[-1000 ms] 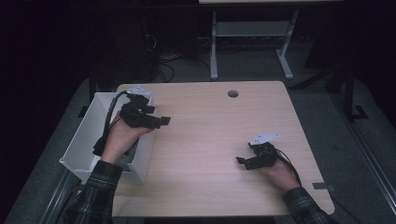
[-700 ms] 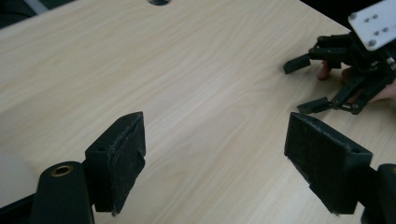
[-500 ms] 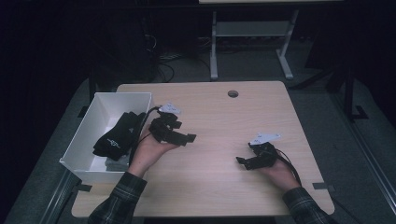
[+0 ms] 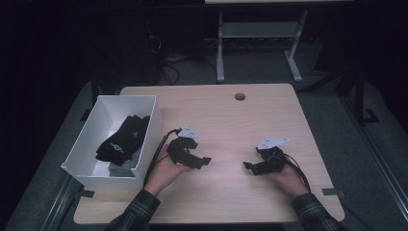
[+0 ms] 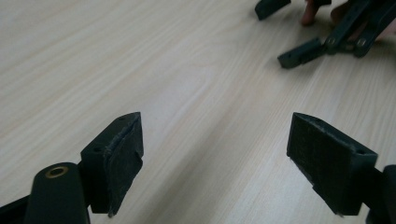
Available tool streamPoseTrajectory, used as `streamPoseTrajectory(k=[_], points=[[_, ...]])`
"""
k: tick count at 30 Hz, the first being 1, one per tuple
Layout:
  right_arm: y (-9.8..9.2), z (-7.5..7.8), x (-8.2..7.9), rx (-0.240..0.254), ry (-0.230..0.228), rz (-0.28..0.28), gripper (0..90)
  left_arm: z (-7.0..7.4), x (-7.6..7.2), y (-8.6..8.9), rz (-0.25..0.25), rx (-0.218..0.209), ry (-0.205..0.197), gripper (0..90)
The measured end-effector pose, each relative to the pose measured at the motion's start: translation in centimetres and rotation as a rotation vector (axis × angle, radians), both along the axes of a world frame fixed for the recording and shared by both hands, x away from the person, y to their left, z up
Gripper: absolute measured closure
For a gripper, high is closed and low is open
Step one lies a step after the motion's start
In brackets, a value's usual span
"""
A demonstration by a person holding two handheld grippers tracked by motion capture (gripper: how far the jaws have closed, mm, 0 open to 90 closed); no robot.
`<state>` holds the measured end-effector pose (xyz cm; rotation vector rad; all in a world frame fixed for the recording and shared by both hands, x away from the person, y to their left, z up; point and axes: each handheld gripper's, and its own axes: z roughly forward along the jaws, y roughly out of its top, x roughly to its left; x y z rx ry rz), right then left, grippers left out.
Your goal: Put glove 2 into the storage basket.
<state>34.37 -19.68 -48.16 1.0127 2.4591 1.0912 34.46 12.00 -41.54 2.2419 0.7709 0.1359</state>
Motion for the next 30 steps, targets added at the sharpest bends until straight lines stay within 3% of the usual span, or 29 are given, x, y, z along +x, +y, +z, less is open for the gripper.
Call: streamPoseTrajectory(k=[7, 11, 16, 19, 24, 30], points=[[0.0, 0.0, 0.0, 0.0, 0.0, 0.0, 18.4, -2.5, -0.3, -0.2, 0.006, 0.016, -0.008, 17.8], [0.0, 0.0, 0.0, 0.0, 0.001, 0.0, 18.4, -4.1, -0.2, -0.4, -0.021, 0.061, -0.003, 16.5], [0.0, 0.0, 0.0, 0.0, 0.001, 0.0, 18.4, -5.2, -0.2, -0.3, -0.034, 0.088, -0.033, 14.0], [0.0, 0.0, 0.0, 0.0, 0.001, 0.0, 18.4, -5.5, -0.5, -0.4, -0.053, 0.119, -0.081, 13.0], [0.0, 0.0, 0.0, 0.0, 0.001, 0.0, 18.4, -6.2, -1.0, -0.2, -0.063, 0.054, -0.125, 12.8], [0.0, 0.0, 0.0, 0.0, 0.0, 0.0, 18.3, -6.2, -1.0, -0.1, -0.068, 0.049, -0.131, 12.8]])
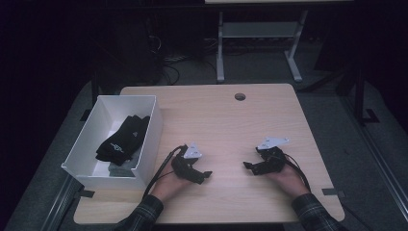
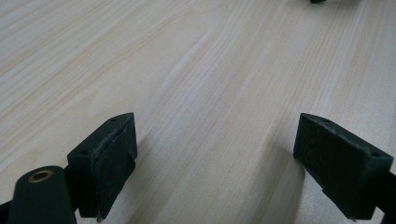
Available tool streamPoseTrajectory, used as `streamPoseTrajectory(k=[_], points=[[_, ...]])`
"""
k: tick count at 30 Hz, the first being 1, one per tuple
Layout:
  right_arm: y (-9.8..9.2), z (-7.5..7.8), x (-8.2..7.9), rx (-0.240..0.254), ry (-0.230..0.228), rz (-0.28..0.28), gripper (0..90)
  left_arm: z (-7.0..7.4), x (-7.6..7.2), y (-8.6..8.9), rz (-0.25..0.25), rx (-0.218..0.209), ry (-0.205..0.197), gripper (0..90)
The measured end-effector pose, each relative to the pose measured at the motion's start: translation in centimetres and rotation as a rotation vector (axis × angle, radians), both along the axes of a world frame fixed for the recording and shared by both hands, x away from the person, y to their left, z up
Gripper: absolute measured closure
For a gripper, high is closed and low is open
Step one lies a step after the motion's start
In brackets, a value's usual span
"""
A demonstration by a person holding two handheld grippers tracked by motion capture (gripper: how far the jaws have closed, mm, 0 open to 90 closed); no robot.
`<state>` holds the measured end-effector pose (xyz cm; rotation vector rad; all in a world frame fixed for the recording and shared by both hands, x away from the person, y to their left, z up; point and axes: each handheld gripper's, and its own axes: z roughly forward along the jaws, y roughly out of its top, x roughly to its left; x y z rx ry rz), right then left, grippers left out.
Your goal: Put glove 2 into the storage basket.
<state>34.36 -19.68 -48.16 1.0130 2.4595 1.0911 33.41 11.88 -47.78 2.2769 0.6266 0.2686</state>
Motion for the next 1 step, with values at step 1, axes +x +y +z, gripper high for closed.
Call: streamPoseTrajectory(k=[1], points=[[0.0, 0.0, 0.0, 0.0, 0.0, 0.0, 18.3, 0.0, 0.0, 0.0, 0.0, 0.0, 0.0, 12.8]])
